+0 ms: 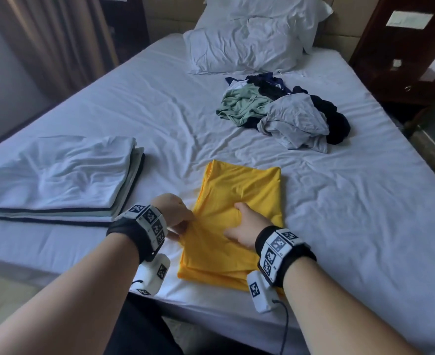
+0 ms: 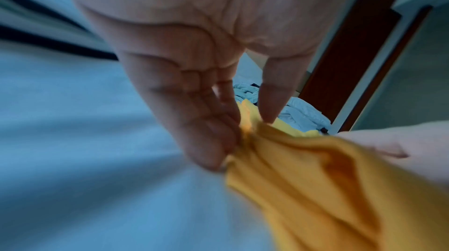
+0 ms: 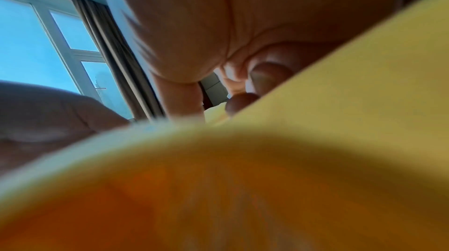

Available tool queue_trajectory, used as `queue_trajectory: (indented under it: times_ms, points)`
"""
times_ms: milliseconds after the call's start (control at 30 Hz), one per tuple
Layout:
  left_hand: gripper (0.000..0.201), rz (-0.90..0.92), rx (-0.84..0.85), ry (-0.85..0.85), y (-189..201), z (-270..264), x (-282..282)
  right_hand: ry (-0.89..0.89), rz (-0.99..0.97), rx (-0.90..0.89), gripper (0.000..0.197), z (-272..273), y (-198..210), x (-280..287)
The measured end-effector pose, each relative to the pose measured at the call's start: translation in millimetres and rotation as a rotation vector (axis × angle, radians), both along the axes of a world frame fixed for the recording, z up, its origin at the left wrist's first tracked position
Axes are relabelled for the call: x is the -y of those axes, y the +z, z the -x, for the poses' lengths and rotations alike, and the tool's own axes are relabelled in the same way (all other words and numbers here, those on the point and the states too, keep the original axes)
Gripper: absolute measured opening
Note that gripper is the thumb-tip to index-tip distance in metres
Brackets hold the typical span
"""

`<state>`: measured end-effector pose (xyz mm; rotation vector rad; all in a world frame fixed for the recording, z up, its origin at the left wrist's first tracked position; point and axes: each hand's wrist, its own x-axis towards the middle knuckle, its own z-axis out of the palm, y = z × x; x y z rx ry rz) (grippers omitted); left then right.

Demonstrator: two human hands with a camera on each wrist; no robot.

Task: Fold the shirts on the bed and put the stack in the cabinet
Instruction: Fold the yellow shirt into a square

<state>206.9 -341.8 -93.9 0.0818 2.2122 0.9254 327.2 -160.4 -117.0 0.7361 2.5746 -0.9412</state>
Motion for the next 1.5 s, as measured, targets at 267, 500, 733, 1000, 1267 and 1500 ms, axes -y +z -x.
queue_trajectory:
  times_ms: [267,500,733,1000,1267,1500]
  points:
    - [0.065,0.080,0.087,-0.067,-1.6,-7.4,-12.8,0.193,-0.073,0.173,0.136,-9.2,4.6,10.1]
    - [0.061,0.007,0.260,-0.087,-1.0,-25.5,-10.1,0.348,-0.177,0.162,0.124,-36.8,14.6,29.3]
    - [0.052,0.062,-0.131,-0.363,49.5,-42.4,-35.3,0.192,-0.037,-0.225,0.069,-32.1,53.5,5.5]
    - [0.048,0.405,-0.775,-1.042,178.1,-83.2,-92.6,0.341,-0.437,-0.464,0.062,-44.9,149.8,-39.0]
    - [0.048,0.359,-0.889,-0.984,203.6,-76.9,-69.4,0.203,-0.729,-0.092,0.012,-69.1,154.5,-74.5]
    - [0.036,0.331,-0.938,-0.854,199.4,-73.7,-42.7,0.231,-0.690,-0.181,0.023,-94.2,160.5,-84.4]
